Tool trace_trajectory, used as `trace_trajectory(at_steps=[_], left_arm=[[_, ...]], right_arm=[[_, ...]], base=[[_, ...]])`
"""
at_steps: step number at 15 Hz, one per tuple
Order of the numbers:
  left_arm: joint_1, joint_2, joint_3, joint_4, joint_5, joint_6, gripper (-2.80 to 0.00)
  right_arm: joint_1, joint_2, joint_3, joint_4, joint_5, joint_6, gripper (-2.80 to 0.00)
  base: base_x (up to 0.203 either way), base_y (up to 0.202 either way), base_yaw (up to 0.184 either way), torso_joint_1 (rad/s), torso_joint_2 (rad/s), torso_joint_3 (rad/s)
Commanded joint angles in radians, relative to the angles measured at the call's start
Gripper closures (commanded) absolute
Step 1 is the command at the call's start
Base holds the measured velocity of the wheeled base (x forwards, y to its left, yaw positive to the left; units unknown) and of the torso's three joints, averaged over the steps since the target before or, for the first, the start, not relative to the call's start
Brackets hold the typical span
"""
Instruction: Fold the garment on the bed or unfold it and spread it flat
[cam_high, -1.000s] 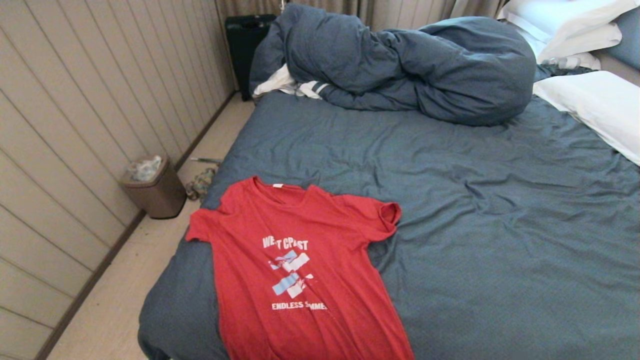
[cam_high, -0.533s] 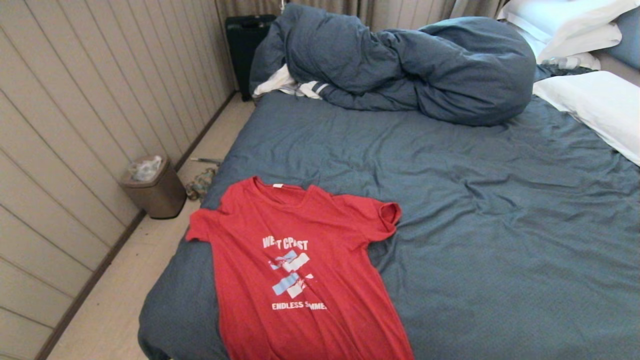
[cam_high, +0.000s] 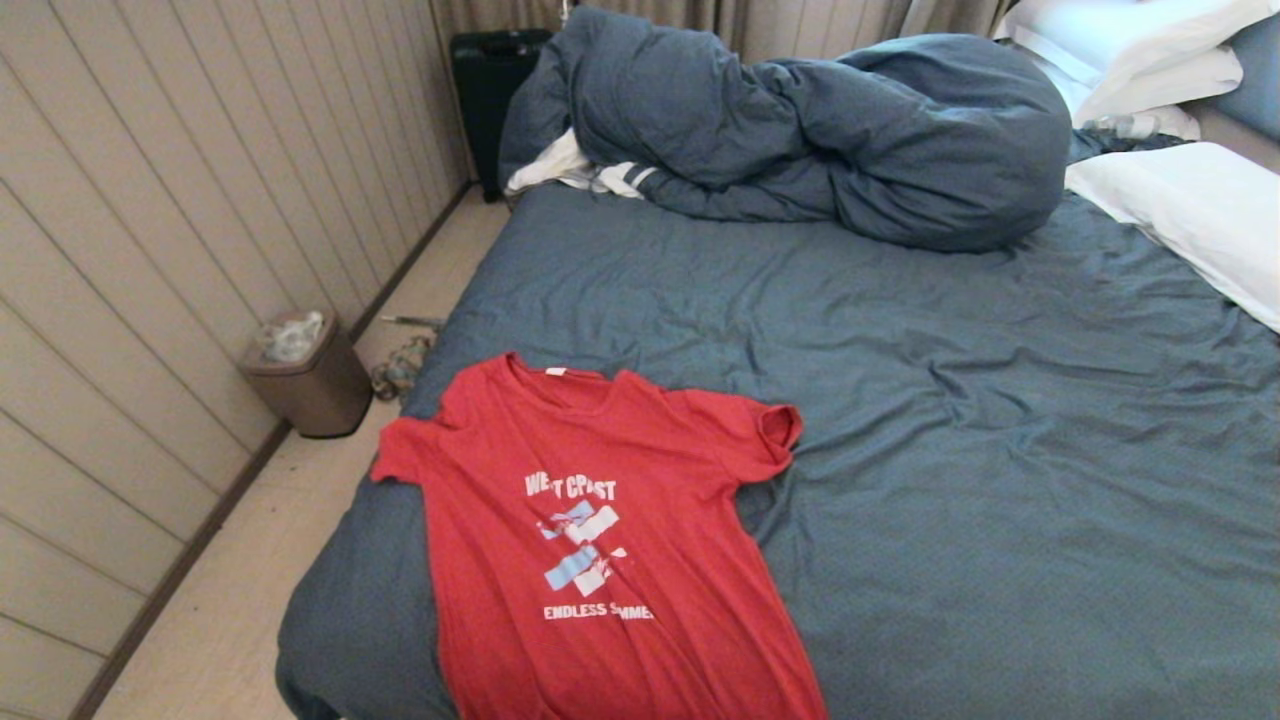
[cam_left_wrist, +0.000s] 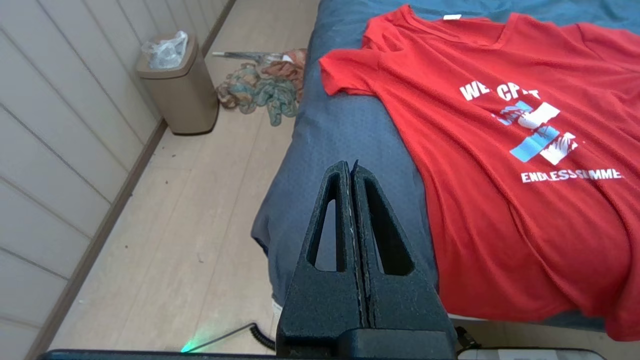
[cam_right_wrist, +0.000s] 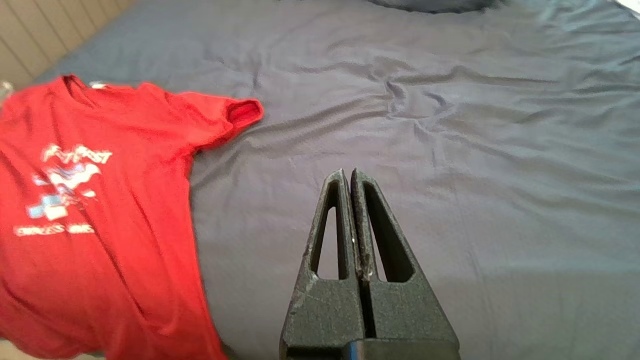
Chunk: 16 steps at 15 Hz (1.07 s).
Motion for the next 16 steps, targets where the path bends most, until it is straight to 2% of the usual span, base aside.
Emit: trace_trajectory(at_steps=[1, 4, 5, 8, 16], left_arm=[[0.0, 0.0, 0.002, 0.0, 0.0, 0.0, 0.0], [0.0, 0.0, 0.002, 0.0, 0.0, 0.0, 0.0], [0.0, 0.0, 0.002, 0.0, -0.001, 0.0, 0.0], [0.001, 0.0, 0.002, 0.0, 0.0, 0.0, 0.0], [0.0, 0.0, 0.003, 0.0, 0.0, 0.0, 0.0]], right_arm=[[0.0, 0.0, 0.053, -0.007, -0.003, -0.014, 0.0], [0.0, 0.0, 0.237, -0.115, -0.008, -0.045, 0.0], [0.0, 0.001, 0.238, -0.13, -0.009, -0.05, 0.0], [0.002, 0.001, 0.231, -0.13, 0.003, -0.138, 0.0], [0.003, 0.001, 0.23, -0.13, 0.003, -0.125, 0.0]], base=[[0.0, 0.0, 0.0, 0.0, 0.0, 0.0], [0.0, 0.0, 0.0, 0.0, 0.0, 0.0], [0.0, 0.0, 0.0, 0.0, 0.0, 0.0], [0.0, 0.0, 0.0, 0.0, 0.0, 0.0], [0.0, 0.0, 0.0, 0.0, 0.0, 0.0]])
